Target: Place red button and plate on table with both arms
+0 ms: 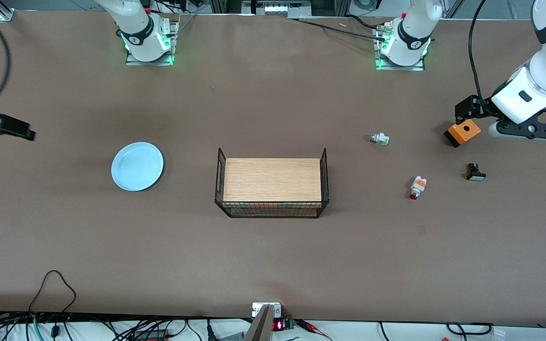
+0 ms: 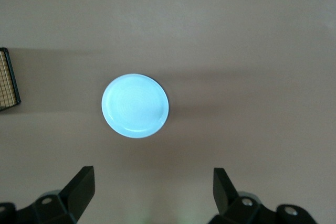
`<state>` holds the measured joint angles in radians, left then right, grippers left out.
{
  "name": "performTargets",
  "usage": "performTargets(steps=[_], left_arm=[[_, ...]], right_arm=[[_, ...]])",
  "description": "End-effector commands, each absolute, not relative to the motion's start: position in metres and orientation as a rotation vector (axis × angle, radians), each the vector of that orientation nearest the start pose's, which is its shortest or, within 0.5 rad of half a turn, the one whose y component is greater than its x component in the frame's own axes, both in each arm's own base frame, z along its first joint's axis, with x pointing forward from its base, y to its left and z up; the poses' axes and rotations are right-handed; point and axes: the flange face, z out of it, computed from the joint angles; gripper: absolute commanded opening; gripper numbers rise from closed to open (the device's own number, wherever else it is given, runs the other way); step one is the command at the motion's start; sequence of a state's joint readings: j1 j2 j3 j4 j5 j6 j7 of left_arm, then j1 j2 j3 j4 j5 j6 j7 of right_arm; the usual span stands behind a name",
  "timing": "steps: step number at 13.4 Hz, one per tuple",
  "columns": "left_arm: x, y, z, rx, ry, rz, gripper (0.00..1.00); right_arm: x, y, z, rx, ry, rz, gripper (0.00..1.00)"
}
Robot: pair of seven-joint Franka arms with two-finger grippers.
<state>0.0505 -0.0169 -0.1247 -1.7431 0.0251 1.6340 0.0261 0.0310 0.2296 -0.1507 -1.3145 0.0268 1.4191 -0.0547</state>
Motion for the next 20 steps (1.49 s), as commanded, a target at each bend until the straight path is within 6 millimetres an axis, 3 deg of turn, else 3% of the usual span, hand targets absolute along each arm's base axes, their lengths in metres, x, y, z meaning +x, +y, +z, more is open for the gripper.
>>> performTargets(steps=[1,3,6,10,14,20], left_arm=[[0.547,-0.038,0.564,-3.112,0.165,0.15,1.0],[0.547,-0.038,0.564,-3.112,0.165,0.153,1.0],[0.547,-0.038,0.564,-3.111,0.17,0.16,1.0],[0.546,-0.038,0.565,-3.111,0.172,0.157,1.0],[0.546,-0.038,0.565,-3.111,0.172,0.157,1.0],[0.546,-0.038,0.565,-3.111,0.174,0.157,1.0]], right_arm=[[0.594,-0.049,0.596,-3.125,0.092,0.163,1.0],[0.578,-0.045,0.582,-3.12,0.092,0.115,1.0],[0.565,-0.044,0.591,-3.119,0.068,0.122,1.0],[0.566,-0.043,0.601,-3.121,0.074,0.096,1.0],[0.571,-0.027,0.605,-3.132,0.036,0.071,1.0],[0.573,-0.025,0.6,-3.134,0.029,0.085,1.0]])
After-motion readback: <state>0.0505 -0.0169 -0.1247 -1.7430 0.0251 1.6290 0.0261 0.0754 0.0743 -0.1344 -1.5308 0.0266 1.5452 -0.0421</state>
